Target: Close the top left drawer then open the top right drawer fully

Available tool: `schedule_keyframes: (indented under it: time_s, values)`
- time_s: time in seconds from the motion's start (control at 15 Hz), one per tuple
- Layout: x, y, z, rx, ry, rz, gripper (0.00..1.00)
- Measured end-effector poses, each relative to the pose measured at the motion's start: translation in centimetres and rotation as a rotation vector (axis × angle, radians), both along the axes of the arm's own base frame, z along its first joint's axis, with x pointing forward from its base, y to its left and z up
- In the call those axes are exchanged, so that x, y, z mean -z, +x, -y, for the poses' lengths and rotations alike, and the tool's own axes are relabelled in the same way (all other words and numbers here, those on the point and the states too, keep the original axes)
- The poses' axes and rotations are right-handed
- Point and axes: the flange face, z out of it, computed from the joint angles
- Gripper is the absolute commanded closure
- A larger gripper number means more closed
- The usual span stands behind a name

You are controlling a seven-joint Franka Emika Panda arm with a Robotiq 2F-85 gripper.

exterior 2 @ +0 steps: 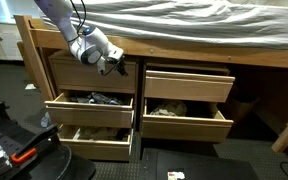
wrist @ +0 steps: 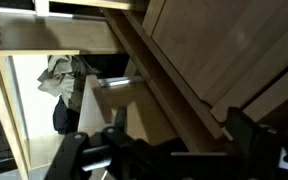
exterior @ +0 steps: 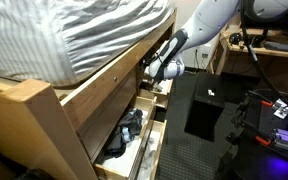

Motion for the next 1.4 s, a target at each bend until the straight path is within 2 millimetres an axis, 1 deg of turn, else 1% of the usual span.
schedule_keyframes:
  time_s: [0.07, 0.13, 0.2, 0.4, 0.47, 0.53, 0.6, 0.73, 0.87, 0.93, 1.0, 1.07, 1.13, 1.2, 1.33, 1.4]
  values:
    - [-0.3, 0.0, 1.1, 0.025, -0.020, 0.002, 0.00]
    - [-1.2, 0.2, 3.1, 0.068, -0.050, 0.015, 0.00]
    - [-2.6, 0.5, 5.5, 0.117, -0.081, 0.036, 0.00]
    - [-8.5, 1.6, 13.8, 0.283, -0.137, 0.108, 0.00]
    - [-10.5, 1.9, 16.2, 0.342, -0.132, 0.126, 0.00]
    - [-11.7, 2.1, 17.3, 0.356, -0.141, 0.132, 0.00]
    - [-11.7, 2.1, 17.4, 0.356, -0.139, 0.132, 0.00]
    - [-10.7, 2.0, 16.4, 0.345, -0.130, 0.122, 0.00]
    - [-10.3, 2.1, 15.8, 0.323, -0.138, 0.111, 0.00]
    - [-10.1, 2.4, 15.6, 0.281, -0.154, 0.083, 0.00]
    - [-10.0, 2.8, 15.6, 0.235, -0.160, 0.060, 0.00]
    - [-10.3, 3.3, 16.1, 0.189, -0.159, 0.043, 0.00]
    - [-11.1, 3.7, 17.1, 0.145, -0.157, 0.027, 0.00]
    - [-12.2, 4.1, 18.7, 0.110, -0.147, 0.011, 0.00]
    - [-14.6, 4.3, 23.0, 0.043, -0.122, -0.049, 0.00]
    - [-15.6, 4.1, 25.0, 0.033, -0.110, -0.073, 0.00]
